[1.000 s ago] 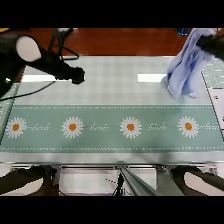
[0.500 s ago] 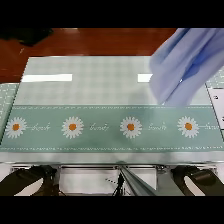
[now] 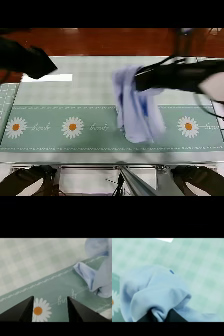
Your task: Fold the shirts.
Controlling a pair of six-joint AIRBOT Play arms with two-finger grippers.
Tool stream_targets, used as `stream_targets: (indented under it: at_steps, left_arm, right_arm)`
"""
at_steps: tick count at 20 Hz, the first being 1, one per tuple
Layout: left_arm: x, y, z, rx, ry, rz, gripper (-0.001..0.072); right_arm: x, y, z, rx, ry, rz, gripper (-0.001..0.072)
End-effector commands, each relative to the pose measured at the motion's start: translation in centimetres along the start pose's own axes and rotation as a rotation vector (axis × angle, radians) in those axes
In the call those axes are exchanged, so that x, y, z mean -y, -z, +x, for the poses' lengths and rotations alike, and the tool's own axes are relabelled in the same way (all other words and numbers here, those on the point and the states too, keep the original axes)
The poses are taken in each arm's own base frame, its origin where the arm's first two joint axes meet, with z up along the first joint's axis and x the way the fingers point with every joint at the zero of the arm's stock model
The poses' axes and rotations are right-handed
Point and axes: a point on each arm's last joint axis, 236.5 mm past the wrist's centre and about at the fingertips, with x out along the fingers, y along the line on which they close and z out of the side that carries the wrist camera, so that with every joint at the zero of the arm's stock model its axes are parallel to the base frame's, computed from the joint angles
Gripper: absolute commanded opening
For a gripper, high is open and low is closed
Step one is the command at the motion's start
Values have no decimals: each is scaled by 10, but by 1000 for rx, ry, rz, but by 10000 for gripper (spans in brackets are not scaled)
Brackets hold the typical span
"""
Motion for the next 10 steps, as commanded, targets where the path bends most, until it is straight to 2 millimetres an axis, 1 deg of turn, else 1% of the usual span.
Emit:
stream_targets:
  at_steps: [1, 2, 3, 4, 5, 6, 7, 9, 10]
  left_arm:
    - [-7, 49, 51, -186, 4, 2, 511]
    - [-9, 63, 66, -231, 5, -7, 510]
    - [-11, 76, 81, -267, 6, -14, 511]
    - [-12, 85, 94, -287, 6, -22, 510]
    - [-14, 94, 108, -299, 5, -30, 511]
    - [-16, 102, 121, -304, 4, -37, 510]
    - [-16, 110, 135, -308, 8, -46, 510]
    - [-11, 129, 159, -325, 47, -41, 510]
    - [-6, 140, 170, -341, 77, -39, 510]
  right_arm:
    - [-41, 77, 101, -256, -33, -105, 123]
    - [-42, 91, 114, -298, -30, -117, 367]
    - [-39, 96, 118, -317, -26, -129, 460]
    - [-30, 94, 115, -318, -4, -152, 466]
    - [-17, 87, 107, -311, 30, -166, 467]
    - [1, 75, 92, -291, 78, -178, 496]
    - [22, 63, 75, -266, 130, -183, 498]
    - [77, 40, 31, -214, 273, -170, 498]
    - [111, 33, 7, -203, 355, -139, 498]
